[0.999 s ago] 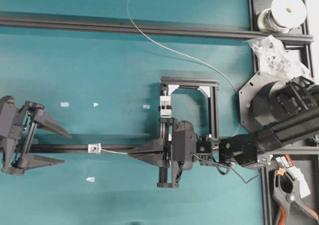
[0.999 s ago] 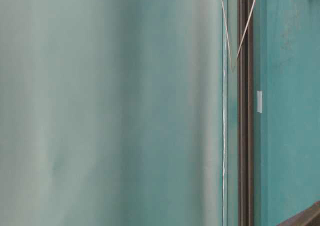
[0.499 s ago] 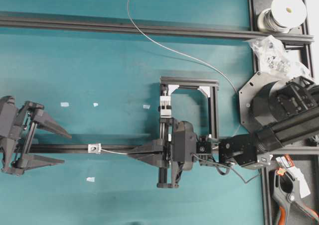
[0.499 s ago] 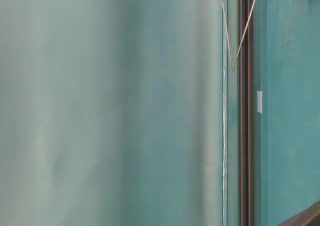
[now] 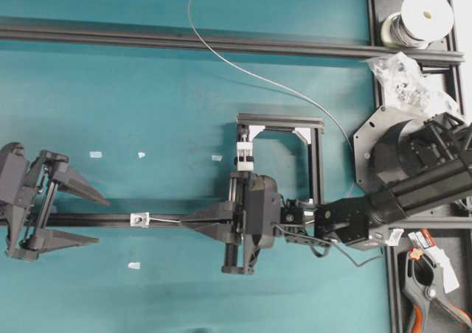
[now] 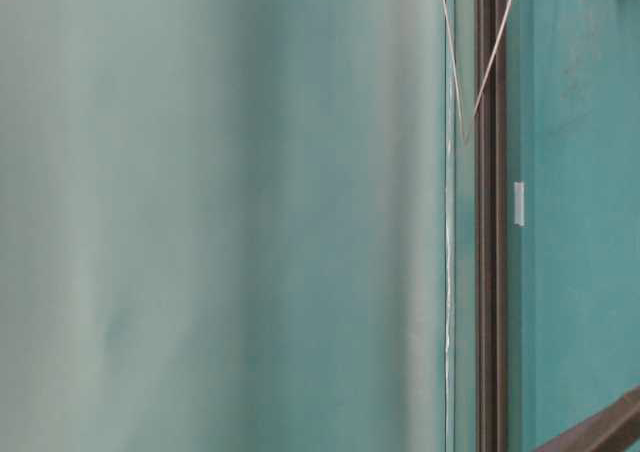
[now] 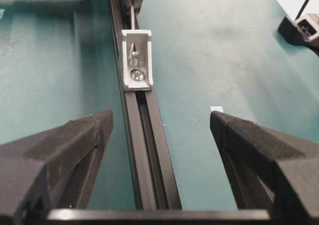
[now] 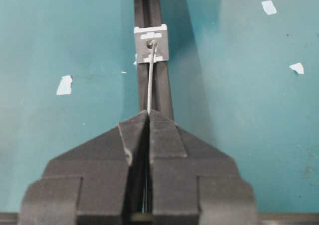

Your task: Insert the wire through the hole in the metal fitting.

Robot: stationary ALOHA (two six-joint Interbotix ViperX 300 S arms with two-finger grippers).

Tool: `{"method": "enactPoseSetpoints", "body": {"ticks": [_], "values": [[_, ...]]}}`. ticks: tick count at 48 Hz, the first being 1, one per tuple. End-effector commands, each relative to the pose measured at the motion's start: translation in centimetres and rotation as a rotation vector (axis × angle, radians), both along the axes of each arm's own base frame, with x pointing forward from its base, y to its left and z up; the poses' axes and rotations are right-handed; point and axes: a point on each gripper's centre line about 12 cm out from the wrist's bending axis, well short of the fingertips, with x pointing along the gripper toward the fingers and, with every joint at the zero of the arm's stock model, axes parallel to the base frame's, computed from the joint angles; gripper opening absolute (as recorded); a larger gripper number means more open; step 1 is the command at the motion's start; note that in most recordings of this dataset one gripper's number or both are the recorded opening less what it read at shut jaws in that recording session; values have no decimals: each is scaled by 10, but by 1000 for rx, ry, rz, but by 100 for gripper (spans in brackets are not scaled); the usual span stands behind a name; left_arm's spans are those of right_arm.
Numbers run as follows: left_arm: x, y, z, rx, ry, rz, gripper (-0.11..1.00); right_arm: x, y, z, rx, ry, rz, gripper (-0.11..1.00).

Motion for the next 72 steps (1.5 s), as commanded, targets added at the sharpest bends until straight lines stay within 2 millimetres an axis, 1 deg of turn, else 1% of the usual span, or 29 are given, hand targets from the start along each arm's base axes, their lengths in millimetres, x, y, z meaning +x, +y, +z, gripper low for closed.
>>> {"method": "enactPoseSetpoints", "body": {"ticks": [1, 21, 32, 50, 60, 72], "values": [[3, -2, 7, -6, -27, -5, 85, 7, 1, 8, 9, -35, -7, 0], [5, -2, 7, -7, -30, -3, 85, 18, -1, 4, 1, -35, -20, 0], [6, -2, 8, -8, -33, -2, 85, 24, 1, 7, -13, -52, 0, 0], [7, 0, 9, -9, -36, 6, 85, 33, 0, 4, -25, -58, 12, 0], [8, 2, 8, -8, -34, 11, 85, 39, 1, 7, -33, -72, 30, 0], [8, 2, 8, -9, -36, 11, 85, 46, 2, 5, -41, -79, 42, 0]]}}
